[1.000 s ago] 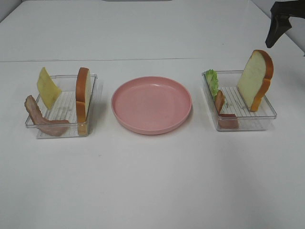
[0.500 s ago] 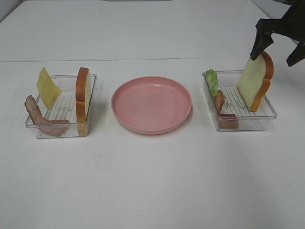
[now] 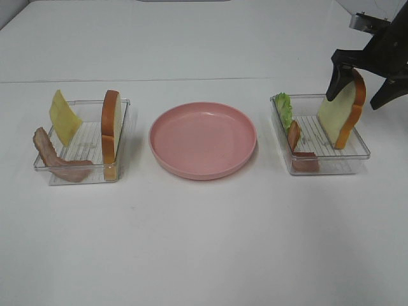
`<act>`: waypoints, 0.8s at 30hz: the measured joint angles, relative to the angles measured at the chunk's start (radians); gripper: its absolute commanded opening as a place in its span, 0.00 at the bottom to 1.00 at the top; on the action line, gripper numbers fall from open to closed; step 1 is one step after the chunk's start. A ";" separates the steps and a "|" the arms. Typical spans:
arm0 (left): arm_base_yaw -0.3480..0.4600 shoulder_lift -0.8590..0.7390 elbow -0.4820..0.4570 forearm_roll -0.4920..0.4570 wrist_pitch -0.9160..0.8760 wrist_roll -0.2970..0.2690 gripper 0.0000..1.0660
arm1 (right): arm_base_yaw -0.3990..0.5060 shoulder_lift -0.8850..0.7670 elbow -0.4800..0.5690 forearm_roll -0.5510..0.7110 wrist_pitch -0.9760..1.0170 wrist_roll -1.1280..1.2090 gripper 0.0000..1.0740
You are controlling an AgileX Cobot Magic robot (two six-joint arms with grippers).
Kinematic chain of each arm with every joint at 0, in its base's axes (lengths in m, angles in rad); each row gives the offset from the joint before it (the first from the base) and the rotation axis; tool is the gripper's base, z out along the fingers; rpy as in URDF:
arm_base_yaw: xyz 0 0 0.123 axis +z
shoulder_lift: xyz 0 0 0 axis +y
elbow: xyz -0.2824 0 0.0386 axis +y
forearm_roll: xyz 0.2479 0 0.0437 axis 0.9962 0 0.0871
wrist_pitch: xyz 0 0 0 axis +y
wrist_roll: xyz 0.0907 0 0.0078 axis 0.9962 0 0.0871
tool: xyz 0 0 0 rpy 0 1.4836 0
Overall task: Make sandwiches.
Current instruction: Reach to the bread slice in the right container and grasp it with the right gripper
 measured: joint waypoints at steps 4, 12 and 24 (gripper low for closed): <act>0.000 0.000 0.000 0.000 0.000 0.000 0.96 | 0.000 0.000 0.000 0.000 -0.003 0.000 0.45; 0.000 0.000 0.000 0.000 0.000 0.000 0.96 | 0.000 0.000 0.000 0.001 -0.001 0.030 0.30; 0.000 0.000 0.000 0.000 0.000 0.000 0.96 | 0.000 0.000 0.000 0.003 0.017 0.057 0.00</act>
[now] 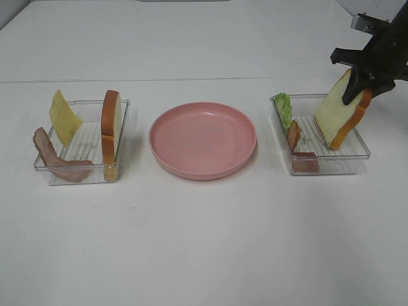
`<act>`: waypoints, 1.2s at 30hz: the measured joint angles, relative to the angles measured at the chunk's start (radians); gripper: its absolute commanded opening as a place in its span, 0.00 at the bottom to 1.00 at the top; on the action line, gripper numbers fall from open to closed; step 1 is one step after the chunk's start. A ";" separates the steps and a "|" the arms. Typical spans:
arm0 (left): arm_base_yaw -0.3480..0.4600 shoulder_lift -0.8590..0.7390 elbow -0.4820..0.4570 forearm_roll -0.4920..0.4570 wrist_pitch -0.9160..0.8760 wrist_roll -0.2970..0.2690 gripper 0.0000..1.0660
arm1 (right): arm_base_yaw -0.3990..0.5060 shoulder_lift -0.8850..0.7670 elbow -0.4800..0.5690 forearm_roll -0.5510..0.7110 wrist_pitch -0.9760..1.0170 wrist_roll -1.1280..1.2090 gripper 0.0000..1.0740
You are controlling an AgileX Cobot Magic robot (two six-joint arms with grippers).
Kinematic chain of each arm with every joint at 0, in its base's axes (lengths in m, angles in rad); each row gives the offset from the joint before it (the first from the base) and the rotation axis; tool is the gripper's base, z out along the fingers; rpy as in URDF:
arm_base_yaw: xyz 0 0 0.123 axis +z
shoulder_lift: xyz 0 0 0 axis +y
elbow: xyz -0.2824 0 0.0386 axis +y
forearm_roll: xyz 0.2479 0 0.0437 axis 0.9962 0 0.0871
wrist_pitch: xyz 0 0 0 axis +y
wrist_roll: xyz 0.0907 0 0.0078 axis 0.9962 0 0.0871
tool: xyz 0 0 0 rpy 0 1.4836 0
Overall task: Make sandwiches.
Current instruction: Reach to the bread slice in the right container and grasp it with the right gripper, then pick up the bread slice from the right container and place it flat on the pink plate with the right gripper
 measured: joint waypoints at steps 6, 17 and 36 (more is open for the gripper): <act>0.000 0.000 0.000 0.000 0.000 0.000 0.96 | 0.000 0.000 0.000 0.001 0.007 0.008 0.00; 0.000 0.000 0.000 0.000 0.000 0.000 0.96 | 0.000 -0.167 0.000 0.017 0.081 0.006 0.00; 0.000 0.000 0.000 0.000 0.000 0.000 0.96 | 0.090 -0.413 0.341 0.585 -0.088 -0.171 0.00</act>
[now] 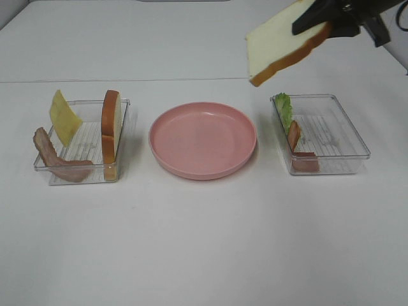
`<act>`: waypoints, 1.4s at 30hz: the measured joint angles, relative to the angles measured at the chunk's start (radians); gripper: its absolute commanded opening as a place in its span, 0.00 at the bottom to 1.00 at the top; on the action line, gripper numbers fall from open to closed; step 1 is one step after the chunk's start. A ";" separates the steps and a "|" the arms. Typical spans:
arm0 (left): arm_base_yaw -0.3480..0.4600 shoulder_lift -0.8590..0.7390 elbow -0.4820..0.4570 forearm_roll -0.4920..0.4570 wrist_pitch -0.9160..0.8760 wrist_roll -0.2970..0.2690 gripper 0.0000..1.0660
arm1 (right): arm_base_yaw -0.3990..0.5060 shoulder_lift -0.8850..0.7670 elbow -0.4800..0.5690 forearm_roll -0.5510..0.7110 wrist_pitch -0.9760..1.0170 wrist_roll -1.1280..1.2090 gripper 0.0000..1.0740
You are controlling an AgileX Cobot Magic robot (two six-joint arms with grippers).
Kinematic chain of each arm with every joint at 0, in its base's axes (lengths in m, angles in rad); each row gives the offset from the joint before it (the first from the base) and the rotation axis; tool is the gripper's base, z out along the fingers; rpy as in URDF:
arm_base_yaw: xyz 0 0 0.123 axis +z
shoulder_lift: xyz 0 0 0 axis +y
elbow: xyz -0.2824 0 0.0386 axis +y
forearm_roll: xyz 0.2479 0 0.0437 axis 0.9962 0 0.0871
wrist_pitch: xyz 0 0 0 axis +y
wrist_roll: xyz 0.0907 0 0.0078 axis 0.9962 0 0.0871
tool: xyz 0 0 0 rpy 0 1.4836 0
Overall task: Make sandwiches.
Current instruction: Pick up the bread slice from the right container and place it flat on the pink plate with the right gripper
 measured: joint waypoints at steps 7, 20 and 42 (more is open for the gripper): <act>0.000 0.000 0.000 0.000 0.000 0.000 0.96 | 0.207 0.068 0.005 0.048 -0.143 0.014 0.00; 0.000 0.000 0.000 0.000 0.000 0.000 0.96 | 0.264 0.257 0.005 0.111 -0.265 0.030 0.00; 0.000 0.000 0.000 0.000 0.000 0.000 0.96 | 0.272 0.423 -0.058 0.189 -0.285 0.005 0.00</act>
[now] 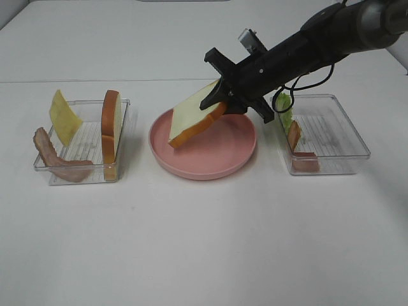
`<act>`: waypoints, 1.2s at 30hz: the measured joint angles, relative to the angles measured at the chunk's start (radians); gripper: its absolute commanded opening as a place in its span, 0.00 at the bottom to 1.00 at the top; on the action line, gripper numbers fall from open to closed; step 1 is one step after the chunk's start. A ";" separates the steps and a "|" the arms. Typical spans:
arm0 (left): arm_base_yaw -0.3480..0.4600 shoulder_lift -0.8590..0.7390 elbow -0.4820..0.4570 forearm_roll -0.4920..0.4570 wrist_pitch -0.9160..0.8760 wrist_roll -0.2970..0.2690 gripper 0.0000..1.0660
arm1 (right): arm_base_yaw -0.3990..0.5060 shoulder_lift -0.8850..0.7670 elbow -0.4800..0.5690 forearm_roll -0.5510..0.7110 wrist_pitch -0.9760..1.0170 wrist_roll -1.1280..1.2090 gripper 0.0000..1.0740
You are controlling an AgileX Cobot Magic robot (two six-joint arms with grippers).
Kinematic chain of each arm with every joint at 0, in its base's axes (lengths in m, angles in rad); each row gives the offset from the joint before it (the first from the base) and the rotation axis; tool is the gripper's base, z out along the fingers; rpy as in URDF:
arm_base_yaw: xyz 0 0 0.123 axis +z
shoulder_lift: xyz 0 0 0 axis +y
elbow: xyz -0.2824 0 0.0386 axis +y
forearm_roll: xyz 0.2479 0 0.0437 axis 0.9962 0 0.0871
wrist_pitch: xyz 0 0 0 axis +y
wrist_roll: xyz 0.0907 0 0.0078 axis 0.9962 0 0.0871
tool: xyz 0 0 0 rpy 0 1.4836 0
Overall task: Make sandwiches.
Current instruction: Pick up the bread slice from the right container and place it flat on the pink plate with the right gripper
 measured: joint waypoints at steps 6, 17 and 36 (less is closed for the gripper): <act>0.000 0.000 0.000 0.000 0.000 0.000 0.96 | 0.000 0.023 0.000 0.002 0.000 0.000 0.01; 0.000 0.000 0.000 0.000 0.000 0.000 0.96 | 0.034 0.023 -0.001 -0.010 -0.007 0.000 0.65; 0.000 0.000 0.000 0.000 0.000 0.000 0.96 | 0.037 -0.055 -0.001 -0.271 0.015 0.105 0.69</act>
